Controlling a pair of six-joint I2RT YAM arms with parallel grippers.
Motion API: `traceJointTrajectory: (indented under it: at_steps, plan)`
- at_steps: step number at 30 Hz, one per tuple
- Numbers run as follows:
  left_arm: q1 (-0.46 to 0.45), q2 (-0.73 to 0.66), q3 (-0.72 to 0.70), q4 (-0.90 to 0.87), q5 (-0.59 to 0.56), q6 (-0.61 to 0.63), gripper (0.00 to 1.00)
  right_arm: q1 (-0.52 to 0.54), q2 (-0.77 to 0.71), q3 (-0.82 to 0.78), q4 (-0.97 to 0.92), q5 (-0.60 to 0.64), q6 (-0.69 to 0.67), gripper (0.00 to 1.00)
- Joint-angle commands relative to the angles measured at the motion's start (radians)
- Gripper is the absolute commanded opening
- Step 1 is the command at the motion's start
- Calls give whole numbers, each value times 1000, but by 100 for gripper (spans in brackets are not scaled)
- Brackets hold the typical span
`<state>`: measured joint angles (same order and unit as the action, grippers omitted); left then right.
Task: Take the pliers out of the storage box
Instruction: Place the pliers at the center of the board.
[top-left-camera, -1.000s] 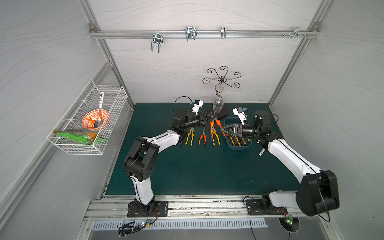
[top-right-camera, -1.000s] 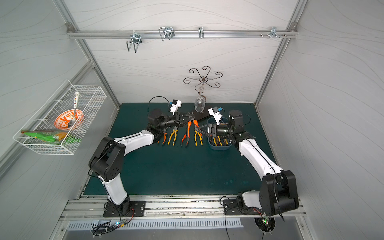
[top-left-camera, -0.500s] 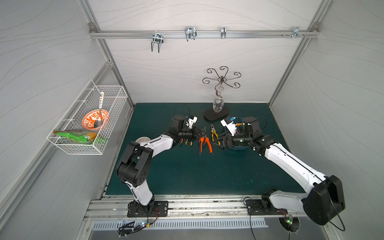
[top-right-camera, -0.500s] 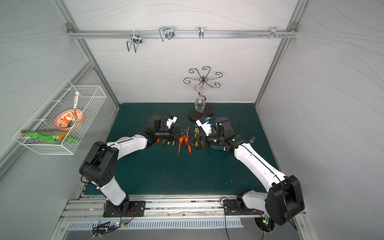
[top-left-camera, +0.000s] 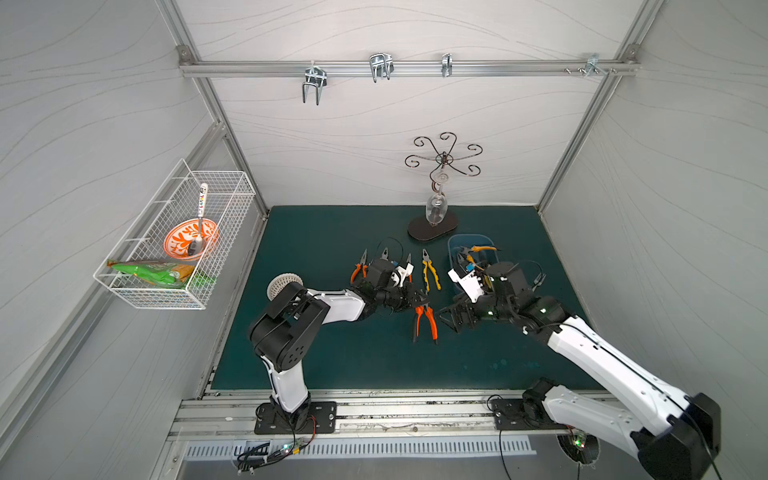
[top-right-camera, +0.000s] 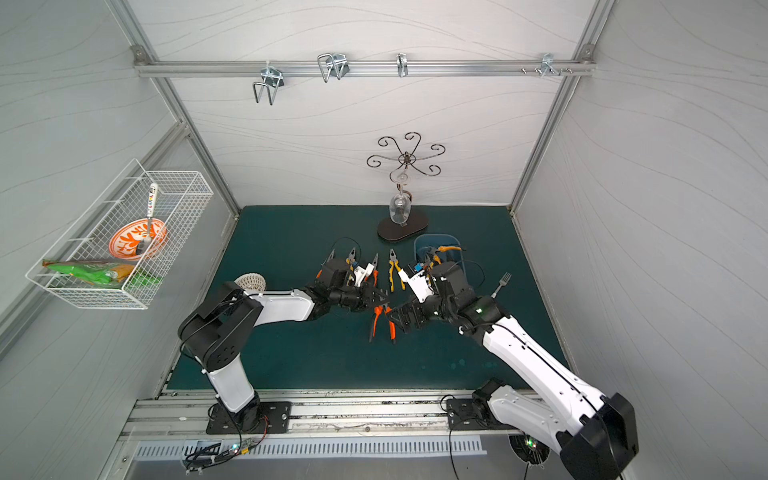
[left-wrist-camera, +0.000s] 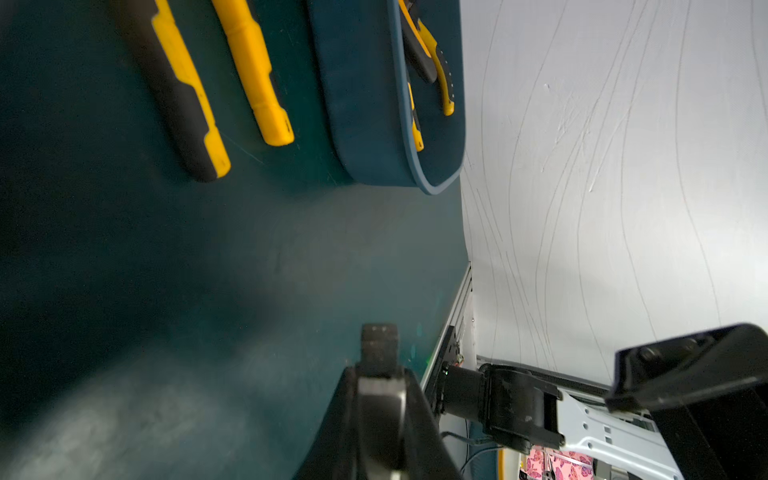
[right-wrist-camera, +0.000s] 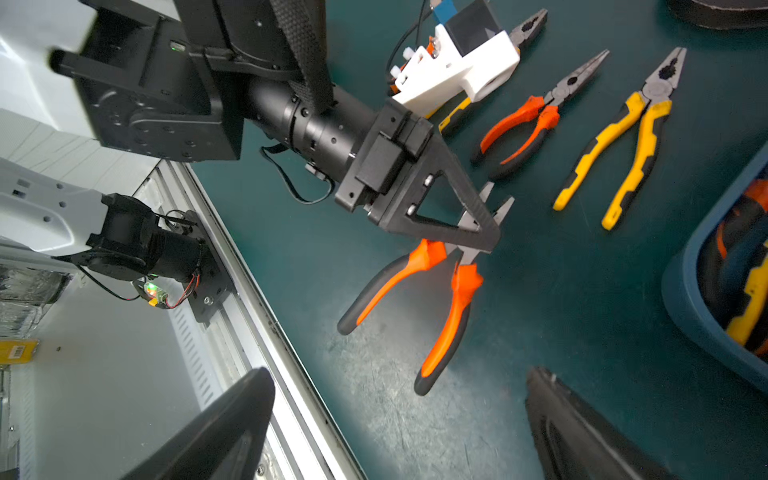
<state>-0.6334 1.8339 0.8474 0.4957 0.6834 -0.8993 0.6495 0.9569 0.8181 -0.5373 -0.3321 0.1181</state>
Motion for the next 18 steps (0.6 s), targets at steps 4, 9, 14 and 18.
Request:
traceJointTrajectory:
  at_steps: [4,9,14,18]
  plan:
    - [-38,129,83,232,-67,-76,0,13,-37,6,-134,56,50,99]
    - [-49,223,153,221,-64,-96,0,12,-35,0,-136,57,57,99]
    - [-57,260,210,123,-54,-61,0,13,-11,10,-146,85,50,99]
    - [-58,248,216,34,-80,-26,11,13,-9,15,-147,101,48,99]
